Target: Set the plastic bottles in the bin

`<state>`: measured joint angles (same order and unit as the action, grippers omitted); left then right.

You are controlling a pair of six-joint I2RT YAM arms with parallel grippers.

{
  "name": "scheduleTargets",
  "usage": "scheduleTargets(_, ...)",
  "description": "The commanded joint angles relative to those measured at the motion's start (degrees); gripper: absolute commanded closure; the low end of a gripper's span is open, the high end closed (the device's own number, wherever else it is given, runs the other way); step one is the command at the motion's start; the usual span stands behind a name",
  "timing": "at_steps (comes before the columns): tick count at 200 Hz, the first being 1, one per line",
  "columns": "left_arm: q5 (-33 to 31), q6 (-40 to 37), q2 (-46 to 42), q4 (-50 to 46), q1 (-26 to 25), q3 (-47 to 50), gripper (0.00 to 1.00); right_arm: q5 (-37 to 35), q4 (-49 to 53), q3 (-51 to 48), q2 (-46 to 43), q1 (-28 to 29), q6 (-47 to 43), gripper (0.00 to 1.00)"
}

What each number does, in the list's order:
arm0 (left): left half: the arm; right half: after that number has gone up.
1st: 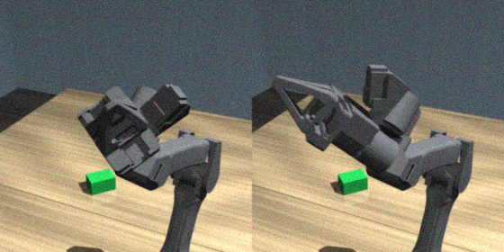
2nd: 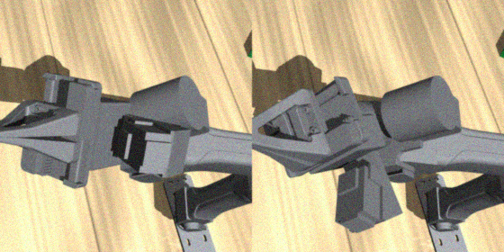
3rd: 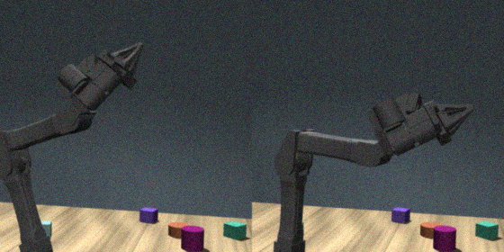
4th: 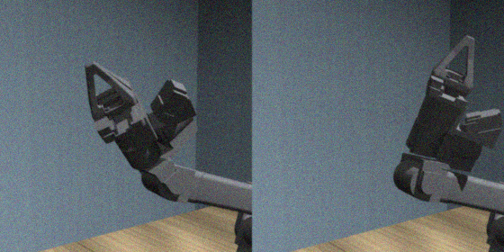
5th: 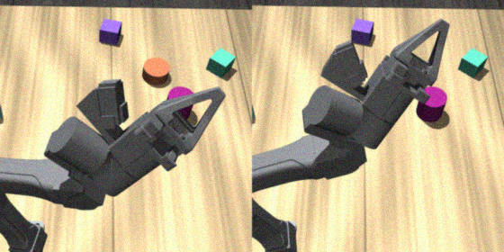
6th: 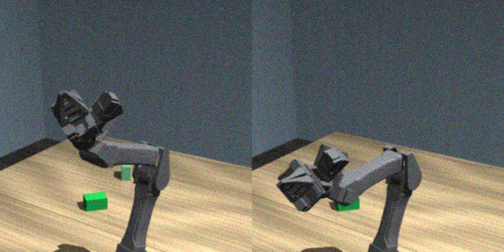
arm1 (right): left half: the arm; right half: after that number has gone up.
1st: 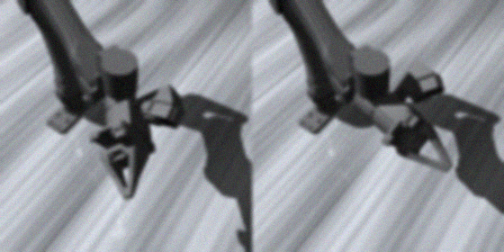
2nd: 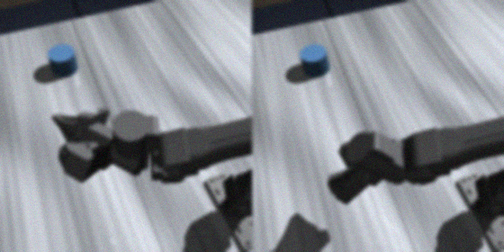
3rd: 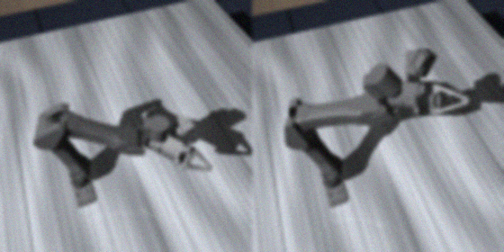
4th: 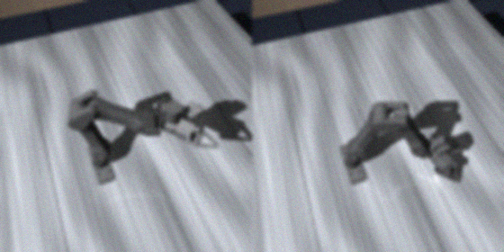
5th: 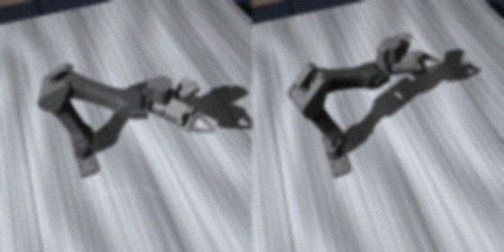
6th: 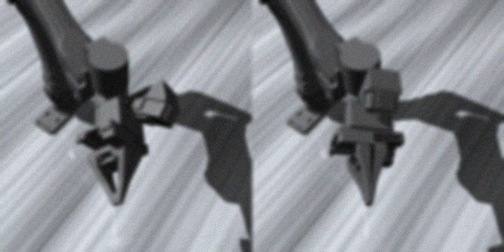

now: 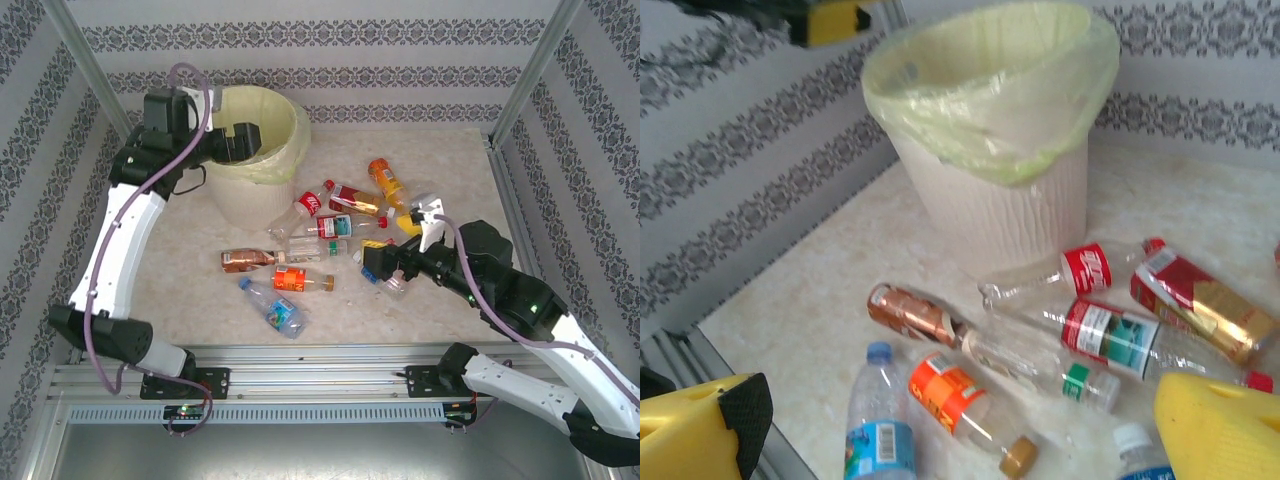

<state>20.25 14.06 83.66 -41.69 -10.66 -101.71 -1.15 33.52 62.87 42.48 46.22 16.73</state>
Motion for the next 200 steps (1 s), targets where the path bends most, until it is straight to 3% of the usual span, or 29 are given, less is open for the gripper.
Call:
scheduleTargets(1,7.72,-1.4,-4.02,5.67,-1.7,3.79,0.0,-1.45,3.16,-1.68,0.66,-0.5,1.28,0.02)
scheduleTargets(45,12.36,1.58,-10.11,12.09,-4.85,14.86,0.0,-1.1,5.89,-5.08,3.31,-0.64,1.88,0.03)
scheduleTargets(109,10.26,1.09,-10.38,15.41,-11.17,21.67,0.0,-2.08,8.54,-7.65,9.21,-1.6,2.93,0.07)
scheduleTargets(200,13.04,4.71,-9.74,18.03,-17.25,23.95,0.0,1.09,13.5,-10.89,16.59,-12.96,4.47,0.08)
